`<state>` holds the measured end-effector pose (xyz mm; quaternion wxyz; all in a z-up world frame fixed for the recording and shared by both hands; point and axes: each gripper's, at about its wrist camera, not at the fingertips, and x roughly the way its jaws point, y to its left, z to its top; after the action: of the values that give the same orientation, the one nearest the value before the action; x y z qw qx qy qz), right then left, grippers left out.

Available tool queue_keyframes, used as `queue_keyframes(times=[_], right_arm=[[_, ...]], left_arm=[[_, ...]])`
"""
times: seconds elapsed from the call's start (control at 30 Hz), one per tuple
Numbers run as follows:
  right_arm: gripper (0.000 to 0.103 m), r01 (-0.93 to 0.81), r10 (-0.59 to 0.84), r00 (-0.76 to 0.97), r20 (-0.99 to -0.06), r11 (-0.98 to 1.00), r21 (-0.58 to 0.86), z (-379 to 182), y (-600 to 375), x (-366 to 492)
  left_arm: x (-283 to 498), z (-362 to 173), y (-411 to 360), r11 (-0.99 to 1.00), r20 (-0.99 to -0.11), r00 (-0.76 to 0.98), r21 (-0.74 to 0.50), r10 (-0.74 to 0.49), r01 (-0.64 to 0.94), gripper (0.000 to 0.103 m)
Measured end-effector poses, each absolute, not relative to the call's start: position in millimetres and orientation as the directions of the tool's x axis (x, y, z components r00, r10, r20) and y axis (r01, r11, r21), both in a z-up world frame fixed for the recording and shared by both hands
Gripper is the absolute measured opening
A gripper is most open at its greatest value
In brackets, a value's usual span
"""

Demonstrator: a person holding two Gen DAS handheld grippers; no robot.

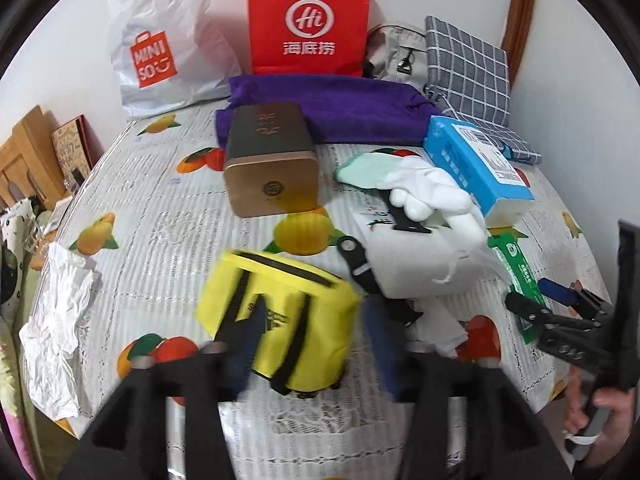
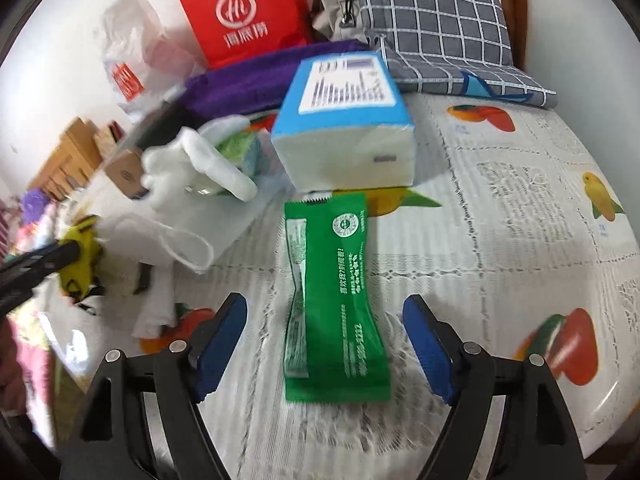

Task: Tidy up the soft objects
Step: 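Lift the yellow pouch with the left tool while the right tool lifts the green packet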

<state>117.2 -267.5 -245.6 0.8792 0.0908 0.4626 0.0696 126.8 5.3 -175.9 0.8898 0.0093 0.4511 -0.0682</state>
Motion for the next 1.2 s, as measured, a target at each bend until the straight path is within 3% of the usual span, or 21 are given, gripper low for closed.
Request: queue_keyframes(times=[0.13, 0.3, 0.4, 0.53, 0.7, 0.77, 0.8, 0.87, 0.9, 1.03, 1.2], right_arm=[[0.073, -0.037, 0.082, 0.612, -0.787, 0.996, 0.075, -252, -250, 117], [0.041, -0.036, 0.076, 0.639, -0.765, 0.997, 0.069, -250, -253, 116], [0.034, -0.042, 0.092, 0.636, -0.766, 0.995, 0.085, -250, -261, 115], [0.032, -0.055, 0.114, 0.631, -0.767, 0.993, 0.102, -250, -265, 116], [0.033, -0.064, 0.116, 0.630, -0.768, 0.993, 0.097, -251, -264, 116], [0.033, -0.067, 0.113, 0.629, -0.769, 0.994, 0.092, -251, -263, 117], [0.033, -0.070, 0.115, 0.628, -0.770, 0.993, 0.091, -250, -264, 118], [0.032, -0.077, 0.127, 0.619, -0.775, 0.992, 0.101, -250, -265, 119], [0.031, -0.080, 0.134, 0.617, -0.776, 0.991, 0.107, -250, -266, 119], [0.026, -0.079, 0.139, 0.607, -0.782, 0.990, 0.116, -248, -271, 122], [0.024, -0.076, 0.154, 0.604, -0.782, 0.988, 0.136, -240, -274, 121]], left_arm=[[128, -180, 20, 0.994, -0.809, 0.580, -0.039, -0.094, 0.106, 0.065], [138, -196, 26, 0.994, -0.831, 0.547, -0.063, -0.099, 0.084, 0.068], [146, -204, 26, 0.995, -0.837, 0.538, -0.075, -0.100, 0.069, 0.075], [153, -206, 35, 0.997, -0.826, 0.559, -0.078, -0.071, 0.011, 0.075], [168, -208, 44, 0.989, -0.819, 0.558, -0.150, -0.133, 0.015, 0.074], [174, -217, 42, 0.987, -0.833, 0.532, -0.161, -0.150, 0.026, 0.067], [175, -223, 41, 0.985, -0.840, 0.519, -0.170, -0.159, 0.027, 0.053], [171, -223, 37, 0.989, -0.827, 0.543, -0.141, -0.142, 0.043, 0.045], [171, -223, 34, 0.989, -0.830, 0.538, -0.133, -0.146, 0.064, 0.034], [170, -220, 39, 0.981, -0.824, 0.533, -0.180, -0.193, 0.078, 0.023], [165, -212, 49, 0.971, -0.810, 0.541, -0.228, -0.229, 0.069, 0.017]])
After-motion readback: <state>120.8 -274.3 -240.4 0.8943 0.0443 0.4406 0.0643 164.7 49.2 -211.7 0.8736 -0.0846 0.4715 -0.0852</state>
